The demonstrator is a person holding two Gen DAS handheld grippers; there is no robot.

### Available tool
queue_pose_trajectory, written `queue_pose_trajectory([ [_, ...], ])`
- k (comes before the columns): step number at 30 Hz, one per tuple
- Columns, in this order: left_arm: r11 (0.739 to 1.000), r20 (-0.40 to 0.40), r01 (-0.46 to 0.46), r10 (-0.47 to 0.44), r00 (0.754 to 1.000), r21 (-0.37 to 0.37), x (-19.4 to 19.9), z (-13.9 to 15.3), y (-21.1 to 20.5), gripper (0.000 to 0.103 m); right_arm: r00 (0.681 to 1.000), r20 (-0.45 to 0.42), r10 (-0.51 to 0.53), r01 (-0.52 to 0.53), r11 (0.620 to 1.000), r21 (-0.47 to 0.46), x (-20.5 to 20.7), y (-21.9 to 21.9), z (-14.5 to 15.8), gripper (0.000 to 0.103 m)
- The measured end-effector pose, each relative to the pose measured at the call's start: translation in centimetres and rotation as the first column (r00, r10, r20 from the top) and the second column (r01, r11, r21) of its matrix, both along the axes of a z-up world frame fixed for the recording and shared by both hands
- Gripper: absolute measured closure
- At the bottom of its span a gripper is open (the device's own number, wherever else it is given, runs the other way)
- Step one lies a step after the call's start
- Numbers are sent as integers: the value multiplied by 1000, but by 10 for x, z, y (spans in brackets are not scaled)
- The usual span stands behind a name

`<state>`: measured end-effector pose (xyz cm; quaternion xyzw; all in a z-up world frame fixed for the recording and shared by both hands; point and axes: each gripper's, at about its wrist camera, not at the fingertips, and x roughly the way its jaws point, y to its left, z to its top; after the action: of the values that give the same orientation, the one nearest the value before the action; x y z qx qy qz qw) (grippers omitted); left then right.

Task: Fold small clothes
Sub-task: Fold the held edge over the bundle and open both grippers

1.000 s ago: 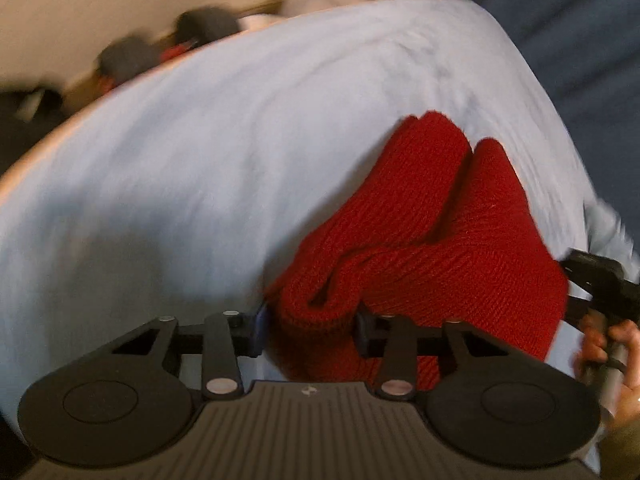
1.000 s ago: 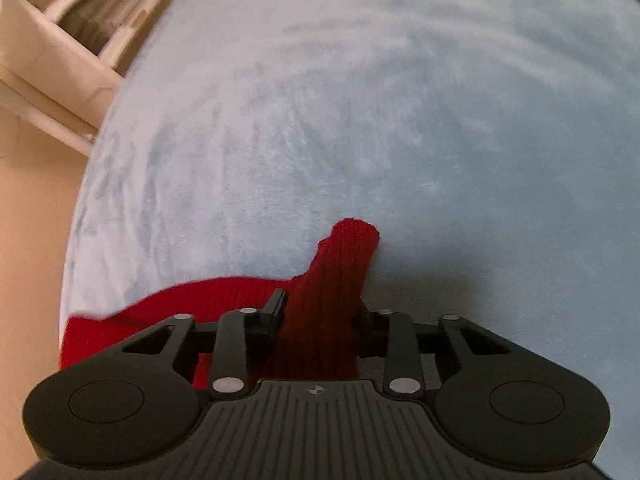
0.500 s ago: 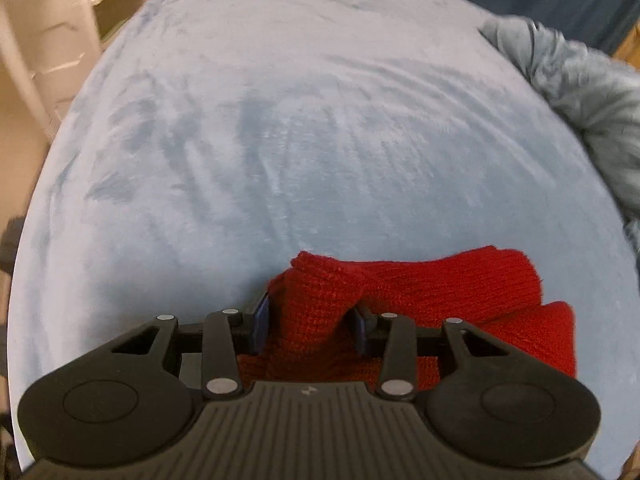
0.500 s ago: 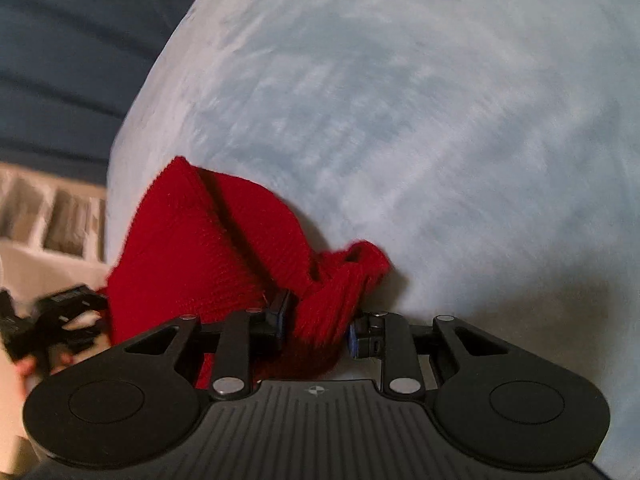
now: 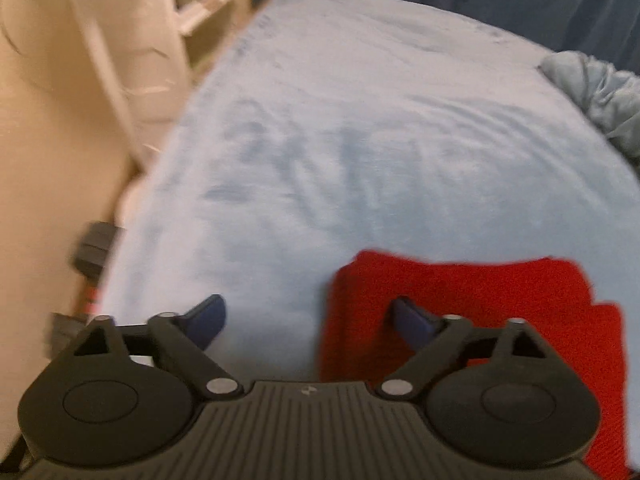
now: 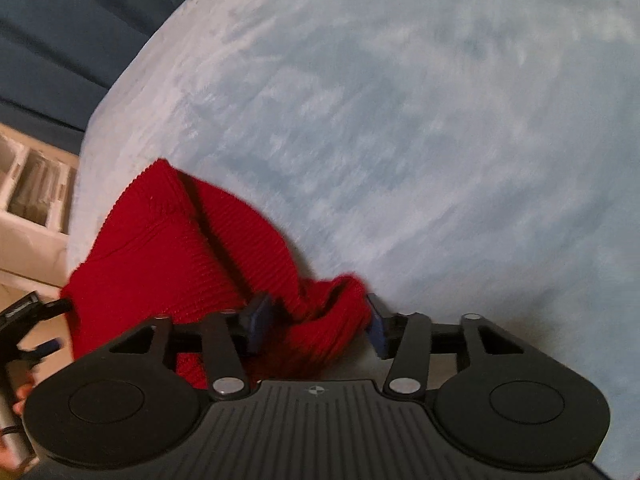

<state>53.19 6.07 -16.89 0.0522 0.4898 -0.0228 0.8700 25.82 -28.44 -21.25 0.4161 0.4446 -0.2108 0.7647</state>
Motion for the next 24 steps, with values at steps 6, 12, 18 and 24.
queue_pose_trajectory([
  [6,998,72,43,-47,996,54,-94,23,3,0,963,101,250,-218,943,-253,7,17,55,38],
  [12,983,-6,-21,22,1000,180,-157,-14,4,0,885,-33,464,-449,834,-322,22,61,39,30],
  [18,966,58,-24,9,998,259,-216,24,7,0,880,-58,472,-448,781,-435,2,66,70,27],
  [24,997,170,-28,14,985,76,-308,106,-15,0,834,59,549,-417,697,-583,-74,83,161,8],
])
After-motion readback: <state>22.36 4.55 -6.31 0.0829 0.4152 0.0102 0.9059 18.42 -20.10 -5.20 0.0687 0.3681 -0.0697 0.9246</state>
